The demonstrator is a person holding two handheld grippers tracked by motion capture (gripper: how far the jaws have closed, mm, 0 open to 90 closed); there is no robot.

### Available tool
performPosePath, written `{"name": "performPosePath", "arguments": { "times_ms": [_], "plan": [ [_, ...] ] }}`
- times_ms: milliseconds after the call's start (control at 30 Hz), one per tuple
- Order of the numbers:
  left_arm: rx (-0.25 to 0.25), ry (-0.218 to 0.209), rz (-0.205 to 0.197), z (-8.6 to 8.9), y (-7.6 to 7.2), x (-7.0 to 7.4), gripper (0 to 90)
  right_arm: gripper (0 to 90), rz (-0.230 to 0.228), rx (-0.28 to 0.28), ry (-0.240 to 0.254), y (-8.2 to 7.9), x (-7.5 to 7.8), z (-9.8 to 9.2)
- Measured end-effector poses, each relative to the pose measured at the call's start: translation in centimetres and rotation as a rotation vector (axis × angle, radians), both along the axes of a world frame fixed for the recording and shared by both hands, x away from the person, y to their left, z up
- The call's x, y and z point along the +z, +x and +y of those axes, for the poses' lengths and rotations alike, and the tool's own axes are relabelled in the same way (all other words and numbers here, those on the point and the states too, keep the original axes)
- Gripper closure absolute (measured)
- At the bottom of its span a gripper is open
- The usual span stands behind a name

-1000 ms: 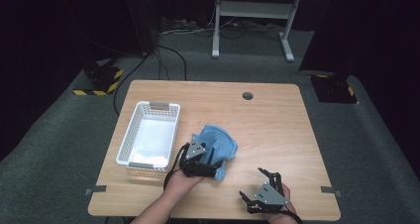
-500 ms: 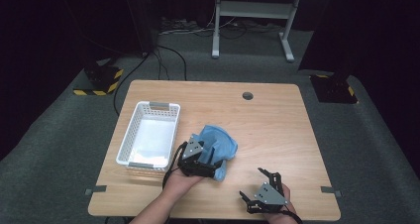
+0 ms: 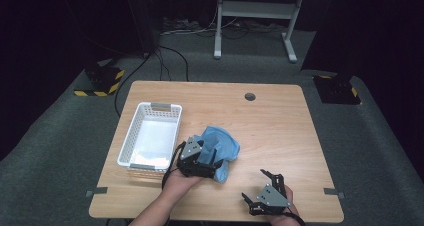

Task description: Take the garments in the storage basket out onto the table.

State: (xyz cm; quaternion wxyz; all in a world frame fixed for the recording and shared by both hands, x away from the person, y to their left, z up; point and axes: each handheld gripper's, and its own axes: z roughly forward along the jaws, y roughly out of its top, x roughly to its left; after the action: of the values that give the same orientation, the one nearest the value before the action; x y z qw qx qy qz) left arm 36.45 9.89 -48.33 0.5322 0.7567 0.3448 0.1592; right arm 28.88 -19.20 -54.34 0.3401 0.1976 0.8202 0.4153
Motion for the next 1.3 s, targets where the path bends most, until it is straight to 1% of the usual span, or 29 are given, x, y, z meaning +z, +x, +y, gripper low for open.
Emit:
{"name": "performPosePath", "arguments": {
  "times_ms": [100, 233, 333, 533, 600, 633, 700, 800, 933, 1100, 1233, 1300],
  "plan": [
    [-0.002, -0.004, -0.004, 0.1, 0.0, 0.1, 1.1, 0.5, 0.001, 0.000, -0.001, 0.0, 0.0, 0.0],
    [-0.005, -0.012, -0.021, 0.3, -0.1, 0.3, 1.1, 0.5, 0.001, -0.001, 0.001, 0.0, 0.0, 0.0],
    [-0.010, -0.010, -0.036, 0.4, -0.2, 0.4, 1.1, 0.5, 0.001, -0.001, 0.002, 0.0, 0.0, 0.0],
    [-0.022, -0.010, -0.042, 0.5, -0.3, 0.5, 1.1, 0.5, 0.002, -0.001, 0.001, 0.0, 0.0, 0.0],
    [-0.025, -0.005, -0.057, 0.5, -0.4, 0.6, 1.1, 0.5, 0.002, -0.001, 0.001, 0.0, 0.0, 0.0],
    [-0.027, -0.005, -0.058, 0.6, -0.4, 0.6, 1.1, 0.5, 0.001, -0.001, 0.001, 0.0, 0.0, 0.0],
    [-0.028, -0.015, -0.047, 0.7, -0.4, 0.7, 1.1, 0.5, 0.001, -0.001, 0.002, 0.0, 0.0, 0.0],
    [-0.027, -0.010, -0.046, 0.8, -0.5, 0.8, 1.1, 0.5, 0.002, 0.000, 0.002, 0.0, 0.0, 0.0],
    [-0.023, 0.011, -0.064, 1.0, -0.6, 1.0, 1.1, 0.4, 0.004, 0.001, 0.003, 0.0, 0.0, 0.0],
    [-0.020, 0.014, -0.071, 1.2, -0.8, 1.3, 1.3, 0.5, 0.005, 0.002, 0.002, 0.1, 0.0, 0.0],
    [-0.014, 0.000, -0.060, 1.6, -0.8, 1.5, 0.8, 0.5, 0.004, 0.002, 0.001, 0.0, 0.0, 0.0],
    [-0.011, 0.004, -0.064, 1.7, -0.8, 1.6, 0.6, 0.5, 0.005, 0.002, 0.001, 0.0, 0.0, 0.0]
  ]
}}
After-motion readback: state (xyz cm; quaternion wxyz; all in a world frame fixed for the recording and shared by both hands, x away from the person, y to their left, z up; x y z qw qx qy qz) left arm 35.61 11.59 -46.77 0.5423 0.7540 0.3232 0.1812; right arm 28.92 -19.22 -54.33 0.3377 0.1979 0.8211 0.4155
